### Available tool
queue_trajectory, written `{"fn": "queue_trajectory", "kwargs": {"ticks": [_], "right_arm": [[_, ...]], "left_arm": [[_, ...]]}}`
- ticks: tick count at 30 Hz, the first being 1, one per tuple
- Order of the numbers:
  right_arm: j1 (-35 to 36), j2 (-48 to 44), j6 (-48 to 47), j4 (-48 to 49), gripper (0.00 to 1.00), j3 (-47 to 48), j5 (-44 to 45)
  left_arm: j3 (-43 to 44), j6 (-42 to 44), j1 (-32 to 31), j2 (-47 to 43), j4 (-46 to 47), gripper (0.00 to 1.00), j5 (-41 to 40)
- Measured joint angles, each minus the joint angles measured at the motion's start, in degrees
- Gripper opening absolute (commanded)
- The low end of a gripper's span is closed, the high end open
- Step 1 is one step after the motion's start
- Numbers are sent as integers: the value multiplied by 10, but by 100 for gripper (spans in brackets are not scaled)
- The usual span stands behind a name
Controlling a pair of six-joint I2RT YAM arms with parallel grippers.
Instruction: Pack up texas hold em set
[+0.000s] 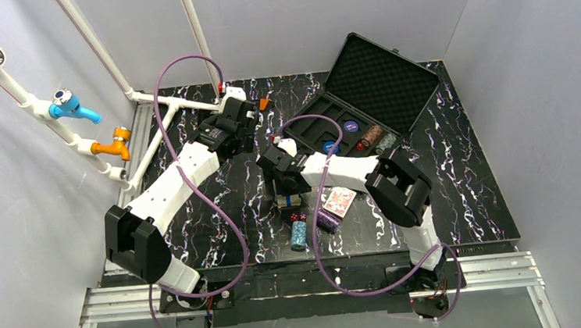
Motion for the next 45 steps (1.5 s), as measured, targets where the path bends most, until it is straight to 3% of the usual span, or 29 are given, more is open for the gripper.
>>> {"fn": "queue_trajectory", "kwargs": {"ticks": [5, 11, 18, 30, 45], "right_arm": [[4, 0, -4, -4, 62, 10, 3], [7, 3, -13, -15, 48, 17, 11], [8, 7, -59, -29, 49, 33, 12], [-4, -18, -260, -28, 43, 68, -30], [-137, -162, -442, 6, 41, 20, -82]], "left_arm": [[0, 2, 2, 0, 0, 98, 0], [0, 4, 2, 0, 0, 98, 0], [0, 4, 2, 0, 0, 98, 0], [-16, 9, 6, -7, 12, 98, 0], [-29, 26, 6, -21, 23, 98, 8]]}}
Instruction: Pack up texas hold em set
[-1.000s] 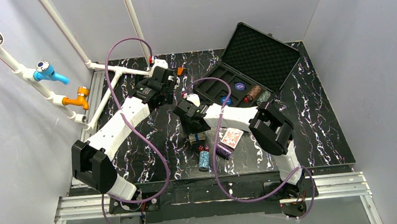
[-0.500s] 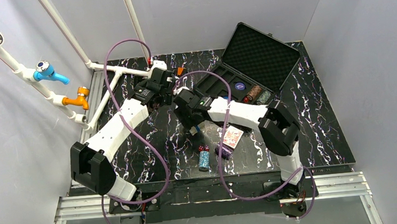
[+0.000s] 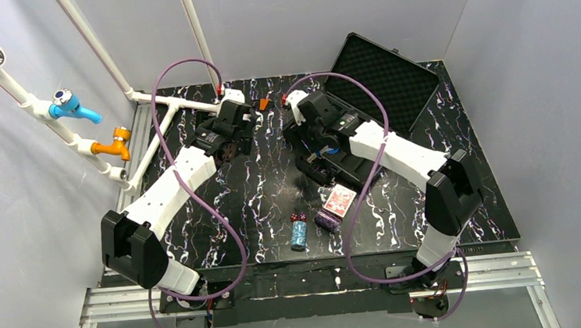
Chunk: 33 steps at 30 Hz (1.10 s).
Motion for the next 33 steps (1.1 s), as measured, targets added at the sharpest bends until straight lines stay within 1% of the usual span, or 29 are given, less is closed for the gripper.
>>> {"fn": "queue_trajectory", "kwargs": {"ticks": [9, 19, 23, 33], "right_arm": [[-36, -16, -116, 0, 42, -26, -35], [-120, -5, -203, 13, 42, -27, -68], [-131, 18, -222, 13, 42, -27, -79], [-131, 77, -263, 12, 42, -25, -95]], "left_arm": [[-9, 8, 0, -10, 6, 98, 18], [-9, 13, 0, -11, 7, 98, 29], [-9, 14, 0, -11, 7, 98, 32], [-9, 15, 0, -11, 7, 98, 38]]}}
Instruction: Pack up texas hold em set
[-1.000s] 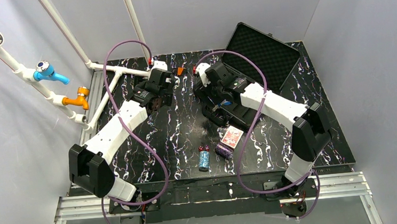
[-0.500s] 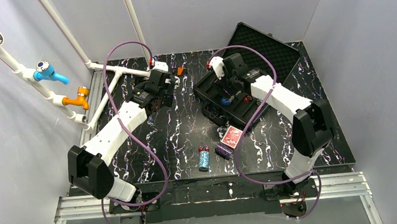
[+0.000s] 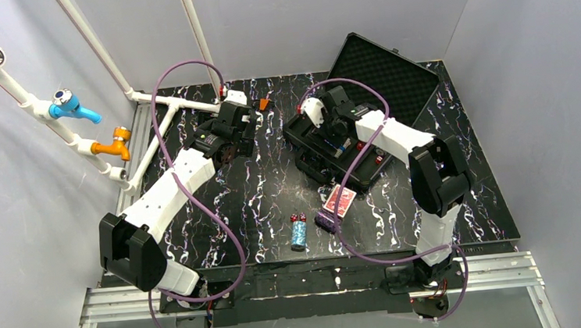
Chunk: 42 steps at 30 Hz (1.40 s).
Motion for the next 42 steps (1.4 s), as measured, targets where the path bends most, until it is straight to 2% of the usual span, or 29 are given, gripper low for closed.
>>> {"fn": "queue_trajectory", "kwargs": {"ticks": [23, 25, 30, 34, 37, 42], "right_arm": [[2, 14, -12, -10, 43, 14, 17], [1, 17, -11, -15, 47, 19, 16], [0, 19, -9, -20, 78, 23, 9], [-1, 26, -1, -26, 93, 31, 4], [-4, 29, 3, -25, 97, 33, 5], [-7, 29, 12, -25, 97, 37, 4]], "left_arm": [[0, 4, 0, 0, 0, 98, 4], [0, 4, 0, 0, 0, 98, 4], [0, 4, 0, 0, 0, 98, 5], [0, 4, 0, 0, 0, 98, 5], [0, 4, 0, 0, 0, 98, 5], [0, 5, 0, 0, 0, 98, 4]]}}
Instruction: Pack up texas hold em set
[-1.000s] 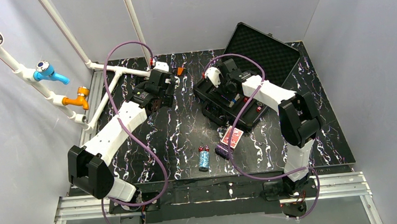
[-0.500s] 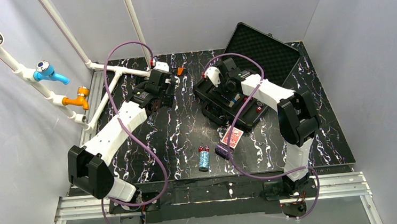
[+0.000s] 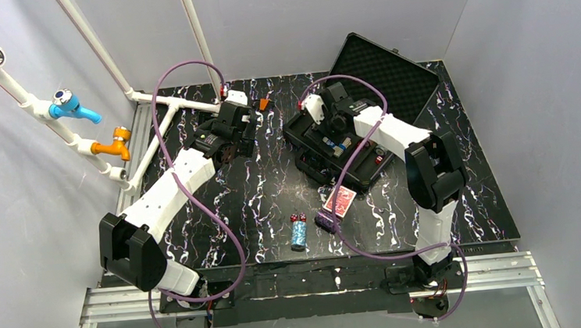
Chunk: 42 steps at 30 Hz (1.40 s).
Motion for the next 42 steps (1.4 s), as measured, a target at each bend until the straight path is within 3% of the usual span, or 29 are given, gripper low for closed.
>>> {"fn": "queue_trajectory", "kwargs": {"ticks": [10, 16, 21, 42], "right_arm": [[1, -51, 79, 48, 88, -6, 26], [-9, -94, 170, 99, 63, -14, 65], [-24, -99, 246, 116, 56, -37, 92], [-43, -64, 312, 115, 48, -57, 46]], "left_arm": [[0, 3, 0, 0, 0, 98, 0], [0, 5, 0, 0, 0, 98, 0], [0, 7, 0, 0, 0, 98, 0], [0, 8, 0, 0, 0, 98, 0]]}}
